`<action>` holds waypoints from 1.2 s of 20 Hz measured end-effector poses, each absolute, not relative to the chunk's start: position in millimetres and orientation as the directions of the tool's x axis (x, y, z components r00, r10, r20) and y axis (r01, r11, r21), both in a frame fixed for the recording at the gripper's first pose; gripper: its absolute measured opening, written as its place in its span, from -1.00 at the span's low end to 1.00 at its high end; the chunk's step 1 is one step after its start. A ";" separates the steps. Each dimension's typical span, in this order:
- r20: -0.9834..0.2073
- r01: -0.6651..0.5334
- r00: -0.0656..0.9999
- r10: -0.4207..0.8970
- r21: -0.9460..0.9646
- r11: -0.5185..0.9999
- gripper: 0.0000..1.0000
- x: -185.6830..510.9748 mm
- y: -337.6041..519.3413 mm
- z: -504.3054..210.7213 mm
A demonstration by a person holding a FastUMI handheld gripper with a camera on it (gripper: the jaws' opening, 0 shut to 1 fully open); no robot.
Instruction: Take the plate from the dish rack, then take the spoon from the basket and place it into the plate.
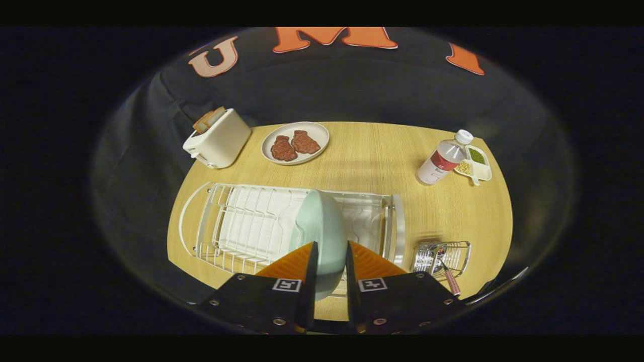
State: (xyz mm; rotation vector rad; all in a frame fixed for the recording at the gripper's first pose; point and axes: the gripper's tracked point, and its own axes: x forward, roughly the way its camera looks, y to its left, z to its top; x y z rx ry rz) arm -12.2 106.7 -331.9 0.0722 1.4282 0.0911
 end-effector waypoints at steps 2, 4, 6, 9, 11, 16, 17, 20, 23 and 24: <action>-0.987 -0.019 0.139 0.082 0.080 0.997 -0.50 -10.2 105.3 -330.6; -0.986 -0.028 0.163 0.021 0.017 0.999 -0.56 -5.8 98.9 -327.0; -0.979 -0.051 0.201 -0.026 -0.037 0.998 -0.59 -0.1 100.1 -318.9; -0.962 -0.098 0.253 -0.106 -0.135 0.986 -0.60 6.1 101.3 -309.3; -0.942 -0.131 0.293 -0.166 -0.211 0.969 -0.60 11.9 99.1 -302.6; -0.916 -0.124 0.328 -0.231 -0.284 0.951 -0.67 19.3 92.5 -287.2; -0.916 -0.113 0.330 -0.229 -0.280 0.953 -0.69 18.4 91.3 -285.0; -0.922 -0.059 0.332 -0.198 -0.230 0.972 -0.75 15.4 90.2 -274.1; -0.924 -0.025 0.334 -0.184 -0.204 0.979 -0.77 8.4 80.9 -264.0; -0.928 -0.011 0.330 -0.171 -0.185 0.983 -0.77 4.5 79.3 -261.3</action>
